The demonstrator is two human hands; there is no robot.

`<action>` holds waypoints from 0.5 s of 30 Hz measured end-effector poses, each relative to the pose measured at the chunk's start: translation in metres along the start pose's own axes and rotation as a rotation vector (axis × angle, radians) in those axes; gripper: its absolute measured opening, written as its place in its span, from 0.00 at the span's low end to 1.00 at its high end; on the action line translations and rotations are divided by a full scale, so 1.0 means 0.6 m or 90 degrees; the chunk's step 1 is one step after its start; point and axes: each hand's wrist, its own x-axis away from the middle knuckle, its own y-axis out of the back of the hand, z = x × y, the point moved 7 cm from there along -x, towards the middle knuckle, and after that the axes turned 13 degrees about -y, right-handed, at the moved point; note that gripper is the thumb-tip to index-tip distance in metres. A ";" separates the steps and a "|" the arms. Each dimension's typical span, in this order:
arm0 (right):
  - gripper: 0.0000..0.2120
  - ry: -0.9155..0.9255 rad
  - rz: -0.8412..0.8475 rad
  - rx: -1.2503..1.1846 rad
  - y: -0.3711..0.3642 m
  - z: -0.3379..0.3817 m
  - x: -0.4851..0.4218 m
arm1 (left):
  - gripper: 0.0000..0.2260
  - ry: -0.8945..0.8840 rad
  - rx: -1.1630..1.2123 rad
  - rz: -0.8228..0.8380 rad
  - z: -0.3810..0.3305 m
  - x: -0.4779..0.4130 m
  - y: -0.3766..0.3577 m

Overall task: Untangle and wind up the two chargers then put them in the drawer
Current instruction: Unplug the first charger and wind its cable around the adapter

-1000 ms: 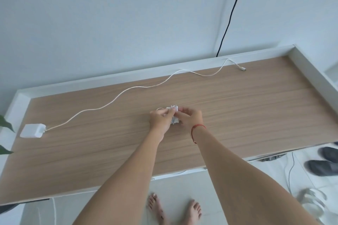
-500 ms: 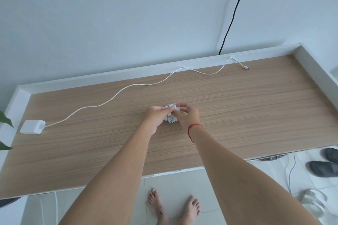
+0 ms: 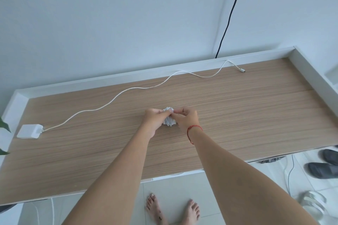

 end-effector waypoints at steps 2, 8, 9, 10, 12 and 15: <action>0.05 0.001 0.007 0.022 -0.001 0.003 0.002 | 0.09 0.066 0.045 0.005 0.016 0.000 0.010; 0.10 0.025 -0.038 0.065 -0.004 0.014 0.013 | 0.09 0.046 0.010 0.033 0.012 0.004 0.027; 0.11 0.022 -0.038 0.073 -0.006 0.013 0.012 | 0.09 0.038 0.000 0.034 0.010 0.005 0.027; 0.12 0.019 -0.040 0.081 -0.008 0.013 0.012 | 0.09 0.030 -0.007 0.036 0.009 0.006 0.027; 0.13 0.014 -0.047 0.092 -0.012 0.013 0.011 | 0.09 0.019 -0.027 0.048 0.006 0.007 0.025; 0.08 0.005 -0.057 0.090 -0.013 0.016 0.012 | 0.10 0.006 -0.066 0.055 -0.001 0.003 0.023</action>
